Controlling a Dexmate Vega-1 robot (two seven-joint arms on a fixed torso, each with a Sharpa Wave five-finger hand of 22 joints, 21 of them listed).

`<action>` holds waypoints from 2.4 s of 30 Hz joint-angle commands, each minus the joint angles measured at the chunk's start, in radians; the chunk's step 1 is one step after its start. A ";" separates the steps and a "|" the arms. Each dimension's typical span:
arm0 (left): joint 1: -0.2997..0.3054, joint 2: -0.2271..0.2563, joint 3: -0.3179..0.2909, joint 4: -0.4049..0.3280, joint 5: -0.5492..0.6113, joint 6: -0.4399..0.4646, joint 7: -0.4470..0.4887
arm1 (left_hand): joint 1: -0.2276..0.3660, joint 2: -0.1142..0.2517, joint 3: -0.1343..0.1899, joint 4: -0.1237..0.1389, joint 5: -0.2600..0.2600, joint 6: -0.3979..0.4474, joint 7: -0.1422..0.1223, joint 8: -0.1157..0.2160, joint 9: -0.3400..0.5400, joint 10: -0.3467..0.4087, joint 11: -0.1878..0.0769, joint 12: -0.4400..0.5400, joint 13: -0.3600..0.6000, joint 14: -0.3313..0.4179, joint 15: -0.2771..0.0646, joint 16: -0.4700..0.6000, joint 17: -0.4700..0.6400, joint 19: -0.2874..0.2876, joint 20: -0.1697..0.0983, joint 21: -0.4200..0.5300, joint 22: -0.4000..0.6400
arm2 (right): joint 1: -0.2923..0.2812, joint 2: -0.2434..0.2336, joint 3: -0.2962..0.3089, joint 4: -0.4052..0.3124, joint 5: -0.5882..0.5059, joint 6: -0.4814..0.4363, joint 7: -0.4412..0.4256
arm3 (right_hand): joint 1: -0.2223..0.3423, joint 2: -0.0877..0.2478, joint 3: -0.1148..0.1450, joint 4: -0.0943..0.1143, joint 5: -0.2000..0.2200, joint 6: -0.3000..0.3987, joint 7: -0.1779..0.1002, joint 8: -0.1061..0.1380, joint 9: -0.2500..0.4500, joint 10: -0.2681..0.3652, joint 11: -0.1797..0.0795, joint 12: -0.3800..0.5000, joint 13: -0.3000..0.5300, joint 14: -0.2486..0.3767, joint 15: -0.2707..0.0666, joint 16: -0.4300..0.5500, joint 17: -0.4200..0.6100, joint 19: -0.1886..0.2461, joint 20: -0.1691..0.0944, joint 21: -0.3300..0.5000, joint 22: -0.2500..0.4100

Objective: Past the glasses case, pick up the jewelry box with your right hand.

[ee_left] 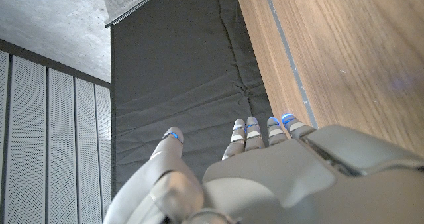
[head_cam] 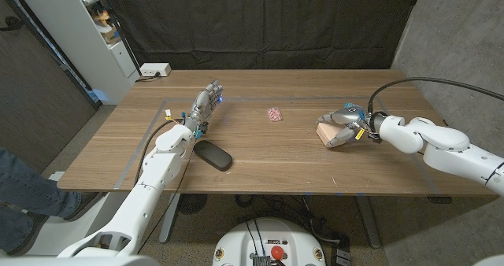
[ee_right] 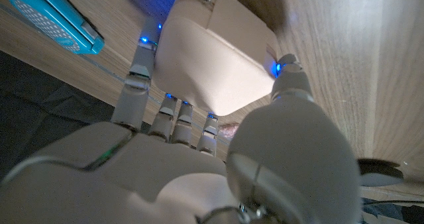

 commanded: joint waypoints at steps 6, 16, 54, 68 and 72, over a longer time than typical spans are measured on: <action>-0.004 -0.001 0.003 0.000 0.000 0.001 -0.001 | 0.002 0.008 0.002 -0.006 0.000 0.009 0.003 0.005 0.003 -0.001 0.002 0.005 0.004 0.000 0.004 0.004 0.006 -0.004 0.013 0.007 0.002 | -0.012 -0.008 0.016 -0.009 -0.005 -0.001 -0.025 | 0.133 0.149 0.028 0.008 -0.027 0.308 -0.014 0.068 0.039 0.074 -0.050 0.030 0.035 0.094 -0.042 0.034 0.024 0.034 -0.024 -0.005 0.005; -0.006 -0.003 0.004 0.001 0.001 -0.002 -0.002 | 0.002 0.009 0.002 -0.007 0.000 0.009 0.003 0.004 0.003 -0.001 0.005 0.005 0.004 0.000 0.005 0.004 0.006 -0.004 0.014 0.007 0.002 | -0.022 -0.025 0.036 -0.029 0.008 -0.001 -0.028 | 0.139 0.154 0.029 0.009 -0.045 0.332 -0.015 0.090 0.056 0.085 -0.047 0.044 0.055 0.117 -0.051 0.043 0.037 0.040 -0.031 -0.008 0.006; 0.009 -0.001 -0.002 -0.012 -0.007 -0.017 -0.004 | 0.001 0.011 0.000 -0.010 0.000 0.014 0.003 0.005 0.003 -0.001 0.007 0.006 0.004 0.000 0.004 0.004 0.006 -0.002 0.015 0.008 0.002 | -0.099 -0.131 0.182 -0.179 0.053 -0.020 -0.027 | 0.162 0.177 0.025 0.009 -0.109 0.397 0.002 0.147 0.106 0.095 -0.052 0.082 0.124 0.191 -0.078 0.090 0.106 0.043 -0.037 -0.016 0.007; 0.010 -0.003 0.004 -0.015 -0.007 -0.018 -0.004 | 0.001 0.012 -0.002 -0.012 0.000 0.014 0.004 0.004 0.003 -0.002 0.005 0.006 0.004 -0.001 0.004 0.004 0.006 -0.002 0.017 0.008 0.002 | -0.144 -0.167 0.258 -0.218 0.088 -0.007 -0.048 | 0.160 0.176 0.025 0.012 -0.122 0.393 0.000 0.151 0.116 0.084 -0.051 0.085 0.140 0.180 -0.073 0.078 0.112 0.040 -0.040 -0.017 0.008; 0.007 -0.004 0.007 -0.013 -0.006 -0.020 -0.006 | 0.001 0.012 -0.002 -0.012 0.000 0.015 0.004 0.004 0.003 -0.002 0.005 0.005 0.004 -0.001 0.004 0.004 0.006 -0.002 0.017 0.008 0.002 | -0.164 -0.180 0.287 -0.229 0.096 -0.002 -0.059 | 0.160 0.177 0.025 0.012 -0.124 0.394 0.000 0.152 0.117 0.081 -0.051 0.085 0.143 0.178 -0.074 0.075 0.114 0.040 -0.040 -0.017 0.008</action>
